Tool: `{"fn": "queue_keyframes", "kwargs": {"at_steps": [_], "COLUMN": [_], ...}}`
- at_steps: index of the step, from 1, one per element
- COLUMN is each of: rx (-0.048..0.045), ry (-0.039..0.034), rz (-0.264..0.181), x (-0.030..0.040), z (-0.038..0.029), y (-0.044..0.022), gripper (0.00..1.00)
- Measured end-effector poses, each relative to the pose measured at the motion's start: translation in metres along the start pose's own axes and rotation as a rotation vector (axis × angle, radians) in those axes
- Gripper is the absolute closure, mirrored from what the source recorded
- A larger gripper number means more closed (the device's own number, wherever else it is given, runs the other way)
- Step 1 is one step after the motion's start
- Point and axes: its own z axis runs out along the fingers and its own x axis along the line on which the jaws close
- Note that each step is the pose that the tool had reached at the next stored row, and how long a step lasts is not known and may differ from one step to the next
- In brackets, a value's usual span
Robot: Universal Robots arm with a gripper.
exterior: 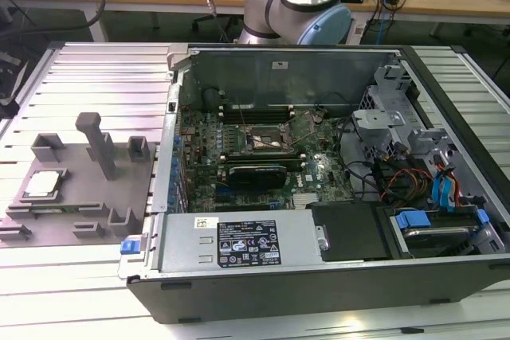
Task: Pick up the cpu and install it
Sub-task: 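Reach for the cpu, then pick up the cpu and move it towards the insertion slot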
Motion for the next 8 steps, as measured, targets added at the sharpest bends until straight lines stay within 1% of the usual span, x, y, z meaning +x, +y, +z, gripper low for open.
{"fn": "queue_keyframes", "kwargs": {"at_steps": [2, 8], "rx": [0.0001, -0.0006], "ry": [0.0001, 0.0002], "rz": [0.0, 0.0], "x": [0.0, -0.0001], "z": [0.0017, 0.0019], "y": [-0.0008, -0.0009], "gripper": [0.89, 0.89]}}
